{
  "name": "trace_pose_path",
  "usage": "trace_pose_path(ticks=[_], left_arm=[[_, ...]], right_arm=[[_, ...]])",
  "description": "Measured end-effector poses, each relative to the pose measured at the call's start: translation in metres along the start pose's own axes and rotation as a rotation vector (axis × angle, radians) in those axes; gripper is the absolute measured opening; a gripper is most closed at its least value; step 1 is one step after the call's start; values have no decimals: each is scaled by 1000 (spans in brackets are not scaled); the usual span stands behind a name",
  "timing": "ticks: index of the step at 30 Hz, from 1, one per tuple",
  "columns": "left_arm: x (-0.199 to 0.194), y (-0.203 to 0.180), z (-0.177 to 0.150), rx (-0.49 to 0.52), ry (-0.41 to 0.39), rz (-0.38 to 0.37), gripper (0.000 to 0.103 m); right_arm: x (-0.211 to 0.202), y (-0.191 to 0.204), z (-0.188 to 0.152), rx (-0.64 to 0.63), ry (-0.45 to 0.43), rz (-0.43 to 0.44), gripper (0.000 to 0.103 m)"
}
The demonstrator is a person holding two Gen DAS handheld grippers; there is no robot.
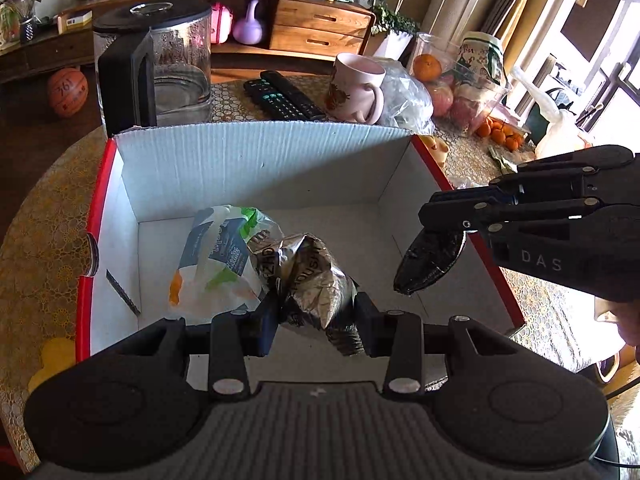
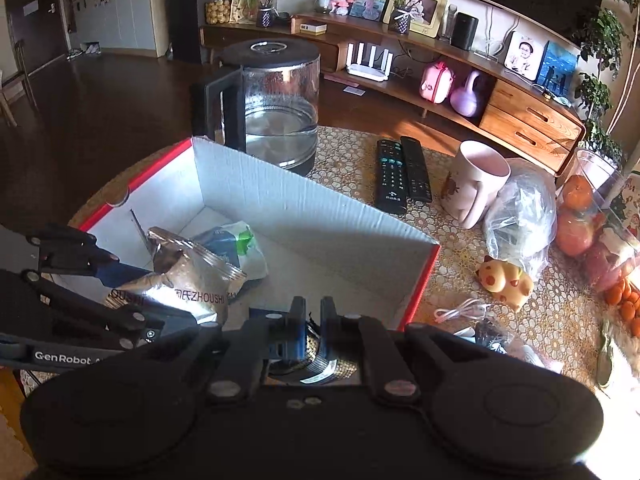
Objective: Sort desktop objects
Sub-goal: 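Open both grippers to release the foil bag and black packet into the box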
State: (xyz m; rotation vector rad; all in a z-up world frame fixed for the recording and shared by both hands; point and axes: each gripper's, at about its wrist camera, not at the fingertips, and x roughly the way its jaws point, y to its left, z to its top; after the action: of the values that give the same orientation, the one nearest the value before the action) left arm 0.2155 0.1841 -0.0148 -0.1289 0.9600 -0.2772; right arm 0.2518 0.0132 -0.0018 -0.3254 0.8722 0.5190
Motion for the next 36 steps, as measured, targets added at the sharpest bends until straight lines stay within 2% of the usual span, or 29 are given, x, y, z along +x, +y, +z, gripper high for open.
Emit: trace_pose_path(ticks=[2, 4, 12, 16, 20, 28, 30, 32, 36], left_arm=[[6, 0, 0, 13, 20, 1, 39], [12, 1, -1, 24, 35, 9, 39], [34, 9, -2, 19, 95, 16, 39], [43, 9, -3, 27, 125, 21, 39], [50, 9, -5, 31, 150, 25, 39], [56, 9, -11, 25, 181, 43, 42], [56, 7, -11, 38, 178, 69, 48], [53, 7, -11, 34, 172, 70, 63], [49, 6, -8, 27, 159, 72, 66]], right_arm=[[8, 3, 0, -33, 18, -4, 6], [15, 6, -1, -56, 32, -13, 0], [34, 6, -2, -59, 65, 2, 1], [33, 0, -3, -41, 66, 33, 12], [32, -2, -4, -40, 61, 54, 14], [28, -6, -7, -20, 46, 96, 33], [25, -7, -8, -16, 41, 103, 37], [22, -8, -9, -15, 39, 110, 44], [17, -8, -11, -6, 32, 119, 55]])
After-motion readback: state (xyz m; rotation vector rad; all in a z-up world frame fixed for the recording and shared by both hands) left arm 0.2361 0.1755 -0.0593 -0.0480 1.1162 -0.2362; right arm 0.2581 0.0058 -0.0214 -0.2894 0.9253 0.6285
